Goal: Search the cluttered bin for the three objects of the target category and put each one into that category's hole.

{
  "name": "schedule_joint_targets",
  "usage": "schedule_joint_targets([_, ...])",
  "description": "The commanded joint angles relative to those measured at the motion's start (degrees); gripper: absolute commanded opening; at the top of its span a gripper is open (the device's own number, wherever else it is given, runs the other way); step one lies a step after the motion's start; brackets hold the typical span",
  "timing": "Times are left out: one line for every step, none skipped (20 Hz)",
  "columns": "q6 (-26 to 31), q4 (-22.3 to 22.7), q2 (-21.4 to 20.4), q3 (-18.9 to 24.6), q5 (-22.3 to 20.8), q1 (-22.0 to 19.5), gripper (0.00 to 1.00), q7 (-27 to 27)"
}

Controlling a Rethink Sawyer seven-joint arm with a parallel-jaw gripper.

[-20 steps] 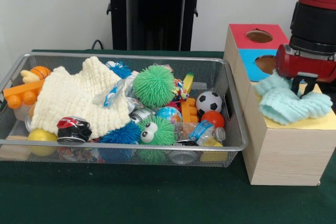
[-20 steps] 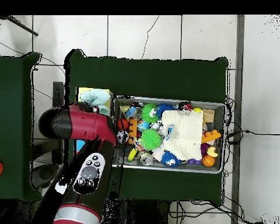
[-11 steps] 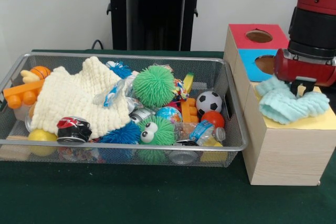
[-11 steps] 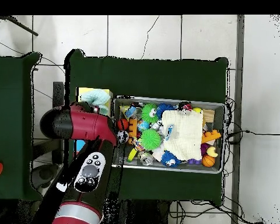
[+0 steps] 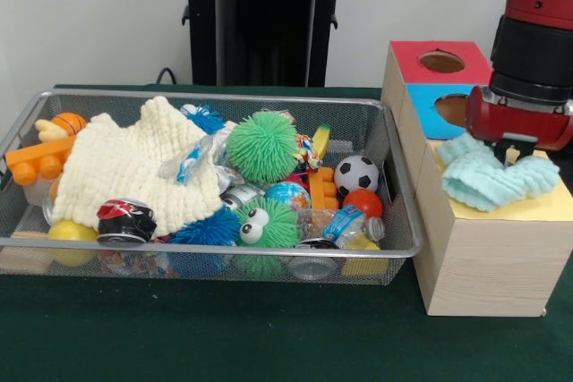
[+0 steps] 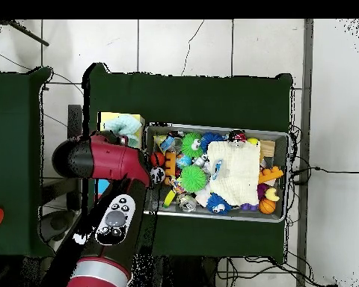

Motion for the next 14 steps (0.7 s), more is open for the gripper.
schedule_joint_targets([-1.0, 1.8, 5.4, 5.3, 1.6, -0.8, 0.0, 13.7])
schedule_joint_targets([-0.9, 1.8, 5.3, 5.3, 1.6, -0.9, 0.0, 13.7])
schedule_joint_targets([-0.8, 1.8, 5.2, 5.3, 1.5, -0.9, 0.0, 13.6])
schedule_joint_targets([-0.8, 1.9, 5.1, 5.4, 1.5, -0.9, 0.0, 13.5])
schedule_joint_targets([-0.7, 1.9, 5.1, 5.3, 1.5, -0.9, 0.0, 13.5])
schedule_joint_targets([-0.6, 1.9, 5.1, 5.3, 1.5, -0.9, 0.0, 13.5])
schedule_joint_targets([-0.5, 1.8, 5.1, 5.2, 1.5, -0.8, 0.0, 13.6])
schedule_joint_targets([-0.5, 1.7, 5.1, 5.1, 1.5, -0.7, 0.0, 13.6])
schedule_joint_targets([-0.3, 1.6, 5.1, 5.0, 1.6, -0.6, 0.0, 13.7])
schedule_joint_targets([-0.2, 1.6, 5.1, 5.0, 1.6, -0.6, 0.0, 13.8])
schedule_joint_targets([-0.1, 1.5, 5.2, 4.9, 1.6, -0.6, 0.0, 13.8])
schedule_joint_targets([0.0, 1.5, 5.1, 5.0, 1.6, -0.6, 0.0, 13.8])
schedule_joint_targets([0.0, 1.4, 5.2, 4.9, 1.6, -0.5, 0.0, 13.8])
schedule_joint_targets([0.0, 1.4, 5.2, 4.9, 1.6, -0.5, 0.0, 13.8])
